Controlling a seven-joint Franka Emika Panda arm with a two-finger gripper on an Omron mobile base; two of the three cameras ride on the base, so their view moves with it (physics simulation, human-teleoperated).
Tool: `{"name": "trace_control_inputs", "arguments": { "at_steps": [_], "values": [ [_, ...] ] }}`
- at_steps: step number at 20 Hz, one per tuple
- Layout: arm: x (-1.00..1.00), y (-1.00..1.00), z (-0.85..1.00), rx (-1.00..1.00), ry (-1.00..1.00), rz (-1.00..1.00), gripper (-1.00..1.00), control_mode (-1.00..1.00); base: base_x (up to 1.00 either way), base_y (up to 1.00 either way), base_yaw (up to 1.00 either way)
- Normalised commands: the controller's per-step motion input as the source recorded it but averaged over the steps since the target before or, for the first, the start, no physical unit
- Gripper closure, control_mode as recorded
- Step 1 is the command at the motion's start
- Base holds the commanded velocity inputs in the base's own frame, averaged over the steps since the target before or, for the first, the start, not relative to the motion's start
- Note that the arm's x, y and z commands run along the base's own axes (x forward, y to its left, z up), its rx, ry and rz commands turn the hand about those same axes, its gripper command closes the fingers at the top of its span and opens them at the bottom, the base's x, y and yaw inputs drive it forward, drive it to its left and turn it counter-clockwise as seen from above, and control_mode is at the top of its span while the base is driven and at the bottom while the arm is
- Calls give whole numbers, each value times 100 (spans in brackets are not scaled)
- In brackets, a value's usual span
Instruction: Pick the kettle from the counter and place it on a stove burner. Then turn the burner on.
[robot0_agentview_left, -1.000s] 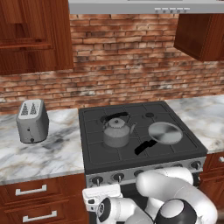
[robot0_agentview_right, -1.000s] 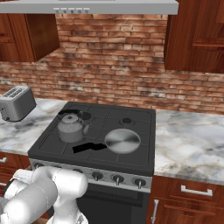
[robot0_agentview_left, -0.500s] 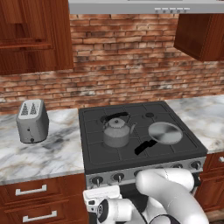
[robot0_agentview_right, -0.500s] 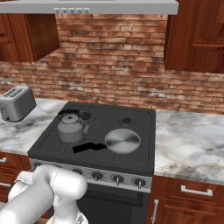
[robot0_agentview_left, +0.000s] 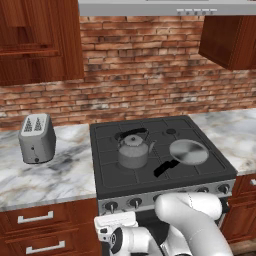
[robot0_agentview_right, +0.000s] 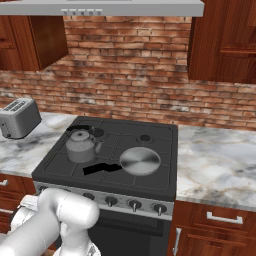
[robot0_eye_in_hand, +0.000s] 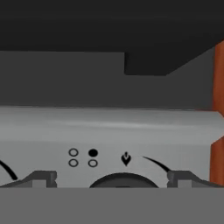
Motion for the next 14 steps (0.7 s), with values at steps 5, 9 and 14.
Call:
{"name": "trace_control_inputs", "arguments": {
  "at_steps": [5, 9, 14],
  "values": [
    [0, 9, 0, 0, 0, 0, -100, -100, 0, 0, 0],
    [0, 5, 6, 0, 0, 0, -100, -100, 0, 0, 0],
    [0, 0, 14, 0, 0, 0, -100, -100, 0, 0, 0]
  ]
}}
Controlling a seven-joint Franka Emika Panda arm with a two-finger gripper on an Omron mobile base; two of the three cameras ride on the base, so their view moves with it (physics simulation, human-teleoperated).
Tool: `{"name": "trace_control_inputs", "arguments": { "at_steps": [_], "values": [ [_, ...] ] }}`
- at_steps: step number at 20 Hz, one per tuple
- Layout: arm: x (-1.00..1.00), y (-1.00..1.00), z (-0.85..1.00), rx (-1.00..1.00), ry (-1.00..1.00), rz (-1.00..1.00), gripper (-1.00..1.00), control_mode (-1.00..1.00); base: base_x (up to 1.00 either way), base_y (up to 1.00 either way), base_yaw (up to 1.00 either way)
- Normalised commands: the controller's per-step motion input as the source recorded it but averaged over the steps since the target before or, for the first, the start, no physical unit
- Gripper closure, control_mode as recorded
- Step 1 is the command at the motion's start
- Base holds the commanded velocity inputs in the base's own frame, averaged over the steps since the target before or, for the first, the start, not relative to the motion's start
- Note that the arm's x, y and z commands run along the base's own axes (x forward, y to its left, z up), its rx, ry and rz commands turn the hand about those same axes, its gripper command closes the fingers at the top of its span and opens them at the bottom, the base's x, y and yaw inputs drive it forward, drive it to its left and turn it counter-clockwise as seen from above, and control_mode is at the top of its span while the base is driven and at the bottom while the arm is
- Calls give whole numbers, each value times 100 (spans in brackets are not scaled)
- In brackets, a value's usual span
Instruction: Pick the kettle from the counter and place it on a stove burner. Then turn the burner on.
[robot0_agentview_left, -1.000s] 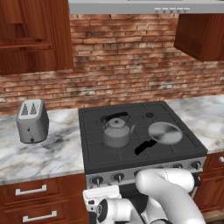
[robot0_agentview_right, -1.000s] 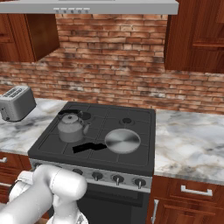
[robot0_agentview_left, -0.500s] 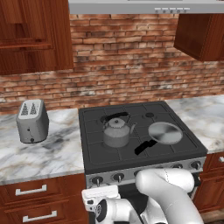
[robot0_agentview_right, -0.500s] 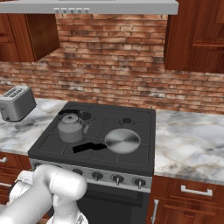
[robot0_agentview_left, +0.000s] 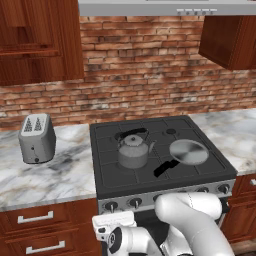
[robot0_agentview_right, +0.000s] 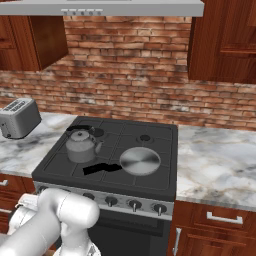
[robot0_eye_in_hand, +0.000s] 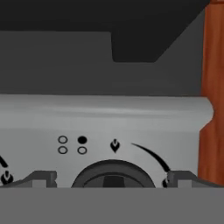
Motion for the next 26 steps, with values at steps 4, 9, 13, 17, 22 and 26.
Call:
{"name": "trace_control_inputs", "arguments": {
  "at_steps": [4, 9, 13, 17, 22, 26],
  "values": [
    [0, 0, 18, 0, 0, 0, -100, -100, 0, 0, 0],
    [0, 0, 14, 0, 0, 0, -100, -100, 0, 0, 0],
    [0, 0, 1, 0, 0, 0, 100, -100, 0, 0, 0],
    [1, 0, 0, 0, 0, 0, 100, -100, 0, 0, 0],
    [0, 0, 0, 0, 0, 0, 100, -100, 0, 0, 0],
    [0, 0, 0, 0, 0, 0, 100, -100, 0, 0, 0]
  ]
}}
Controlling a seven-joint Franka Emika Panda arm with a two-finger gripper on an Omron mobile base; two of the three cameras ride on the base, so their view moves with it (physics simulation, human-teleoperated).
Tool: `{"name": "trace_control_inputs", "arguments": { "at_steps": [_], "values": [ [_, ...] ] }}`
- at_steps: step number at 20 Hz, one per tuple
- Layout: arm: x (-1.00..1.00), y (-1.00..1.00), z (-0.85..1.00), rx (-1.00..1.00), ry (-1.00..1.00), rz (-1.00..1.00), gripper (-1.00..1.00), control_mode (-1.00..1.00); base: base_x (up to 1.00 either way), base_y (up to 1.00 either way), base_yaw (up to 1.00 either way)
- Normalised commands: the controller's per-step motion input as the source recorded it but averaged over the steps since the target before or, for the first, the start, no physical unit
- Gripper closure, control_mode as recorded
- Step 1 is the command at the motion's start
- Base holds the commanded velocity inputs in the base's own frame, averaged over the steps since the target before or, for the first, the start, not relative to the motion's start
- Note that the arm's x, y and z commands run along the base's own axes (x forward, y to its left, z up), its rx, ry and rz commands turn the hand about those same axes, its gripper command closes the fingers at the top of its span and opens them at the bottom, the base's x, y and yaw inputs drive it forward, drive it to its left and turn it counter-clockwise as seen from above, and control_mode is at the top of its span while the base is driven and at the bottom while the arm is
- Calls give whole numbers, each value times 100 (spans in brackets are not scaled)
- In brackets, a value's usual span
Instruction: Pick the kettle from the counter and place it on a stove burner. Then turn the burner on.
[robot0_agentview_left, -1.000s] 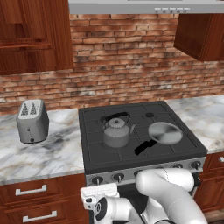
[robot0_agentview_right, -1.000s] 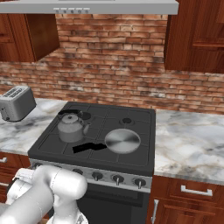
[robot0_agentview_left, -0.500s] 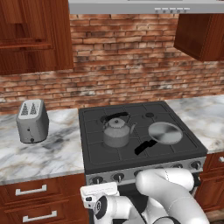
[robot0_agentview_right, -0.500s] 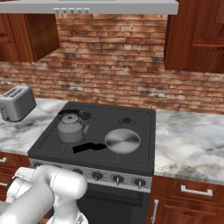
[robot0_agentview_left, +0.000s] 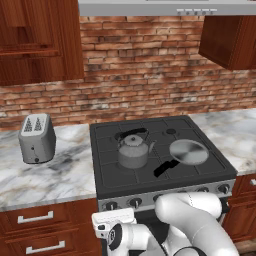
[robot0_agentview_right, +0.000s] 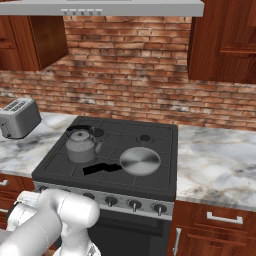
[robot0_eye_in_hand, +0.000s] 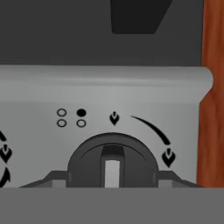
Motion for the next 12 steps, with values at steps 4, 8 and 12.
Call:
{"name": "trace_control_inputs", "arguments": {
  "at_steps": [4, 8, 12],
  "values": [
    [0, 0, 0, 0, 0, 0, 100, -100, 0, 0, 0],
    [0, 0, 0, -1, 0, 0, 100, -100, 0, 0, 0],
    [0, 0, 0, -3, 0, 4, 100, -100, 0, 0, 0]
  ]
}}
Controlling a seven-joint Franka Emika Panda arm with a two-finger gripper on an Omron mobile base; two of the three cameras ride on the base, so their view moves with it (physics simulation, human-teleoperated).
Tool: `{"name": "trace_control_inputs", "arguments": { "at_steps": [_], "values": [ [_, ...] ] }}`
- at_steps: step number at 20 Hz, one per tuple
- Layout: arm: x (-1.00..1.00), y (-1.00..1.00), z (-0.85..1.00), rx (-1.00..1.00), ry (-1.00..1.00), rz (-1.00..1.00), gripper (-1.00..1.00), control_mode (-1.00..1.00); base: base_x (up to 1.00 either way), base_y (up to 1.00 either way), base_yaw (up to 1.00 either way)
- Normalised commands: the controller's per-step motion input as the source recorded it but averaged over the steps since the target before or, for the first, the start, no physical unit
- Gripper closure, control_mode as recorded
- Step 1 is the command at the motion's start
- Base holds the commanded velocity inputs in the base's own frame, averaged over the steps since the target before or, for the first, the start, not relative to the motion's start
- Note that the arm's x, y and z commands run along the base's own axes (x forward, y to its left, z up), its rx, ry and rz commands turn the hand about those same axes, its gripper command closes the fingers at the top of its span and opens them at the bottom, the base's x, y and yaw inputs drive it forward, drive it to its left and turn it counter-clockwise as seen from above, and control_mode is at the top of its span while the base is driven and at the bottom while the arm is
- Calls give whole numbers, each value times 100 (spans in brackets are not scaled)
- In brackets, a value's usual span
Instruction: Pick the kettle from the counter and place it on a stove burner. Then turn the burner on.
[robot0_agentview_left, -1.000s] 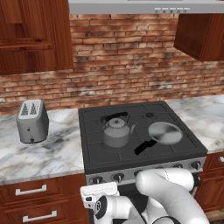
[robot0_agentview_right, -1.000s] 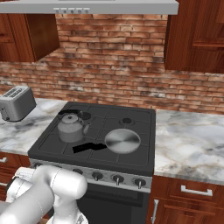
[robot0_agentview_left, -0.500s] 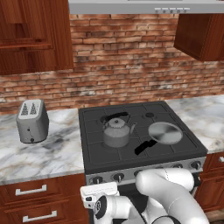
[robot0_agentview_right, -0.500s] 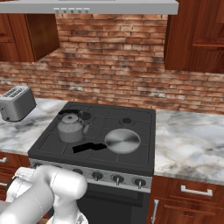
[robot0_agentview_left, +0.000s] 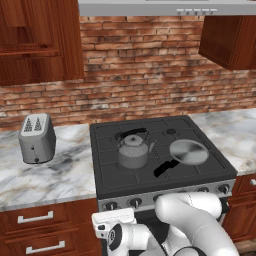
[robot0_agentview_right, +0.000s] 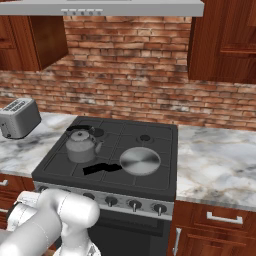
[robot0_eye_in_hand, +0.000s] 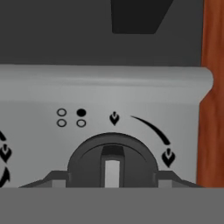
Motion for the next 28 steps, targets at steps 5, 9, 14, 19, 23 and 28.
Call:
{"name": "trace_control_inputs", "arguments": {
  "at_steps": [5, 9, 14, 19, 23, 28],
  "values": [
    [0, 0, 0, -6, 0, 13, 100, -100, 0, 0, 0],
    [0, 0, 0, -9, 0, 14, 100, -100, 0, 0, 0],
    [0, 0, 3, -7, 2, 14, 100, -100, 0, 0, 0],
    [0, 0, 12, -5, 3, 5, 100, -100, 0, 0, 0],
    [0, 0, 11, -13, 3, 4, 100, -100, 0, 0, 0],
    [1, 0, 11, -17, 2, 13, 100, -100, 0, 0, 0]
  ]
}}
